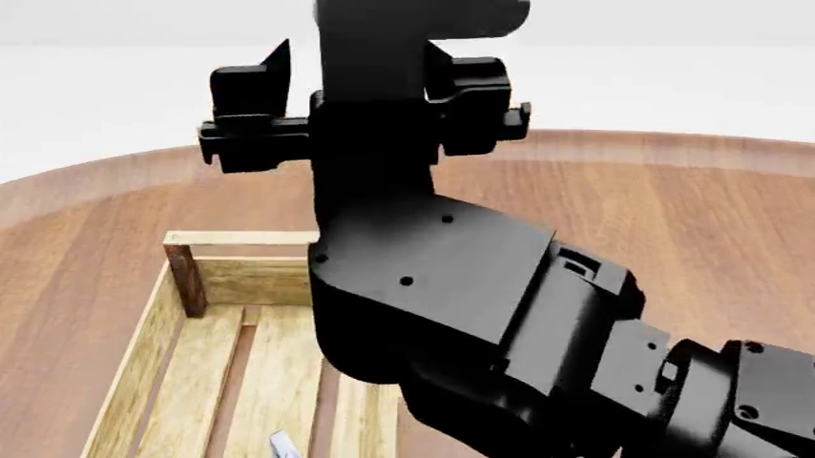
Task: Pick up the cream cheese and put it in the tray.
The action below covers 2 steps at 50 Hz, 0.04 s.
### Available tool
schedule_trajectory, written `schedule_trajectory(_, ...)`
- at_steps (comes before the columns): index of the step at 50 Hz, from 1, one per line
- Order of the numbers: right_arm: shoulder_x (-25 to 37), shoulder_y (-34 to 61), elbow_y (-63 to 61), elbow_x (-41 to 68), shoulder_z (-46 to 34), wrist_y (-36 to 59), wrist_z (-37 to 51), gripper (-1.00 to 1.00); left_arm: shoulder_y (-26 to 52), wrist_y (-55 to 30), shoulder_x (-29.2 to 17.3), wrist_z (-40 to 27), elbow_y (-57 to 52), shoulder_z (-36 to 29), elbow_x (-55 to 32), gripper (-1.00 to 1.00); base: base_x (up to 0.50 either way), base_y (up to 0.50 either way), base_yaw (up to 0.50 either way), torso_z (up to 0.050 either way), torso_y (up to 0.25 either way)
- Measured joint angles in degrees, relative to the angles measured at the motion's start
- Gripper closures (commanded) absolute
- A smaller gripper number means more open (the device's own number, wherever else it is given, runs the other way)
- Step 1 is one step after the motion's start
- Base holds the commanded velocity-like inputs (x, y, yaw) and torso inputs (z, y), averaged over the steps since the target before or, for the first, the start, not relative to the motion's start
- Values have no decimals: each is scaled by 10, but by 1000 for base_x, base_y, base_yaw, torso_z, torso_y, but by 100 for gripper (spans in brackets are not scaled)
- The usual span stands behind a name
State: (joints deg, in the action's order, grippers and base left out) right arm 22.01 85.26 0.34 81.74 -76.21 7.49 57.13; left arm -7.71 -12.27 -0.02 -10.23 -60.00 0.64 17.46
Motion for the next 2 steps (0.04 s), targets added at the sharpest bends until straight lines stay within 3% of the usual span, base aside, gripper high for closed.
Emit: schedule_trajectory(2, 14, 8, -29, -9, 7, -6, 25, -100, 0, 0, 0, 0, 0, 0, 0, -100, 0, 0, 0, 0, 0)
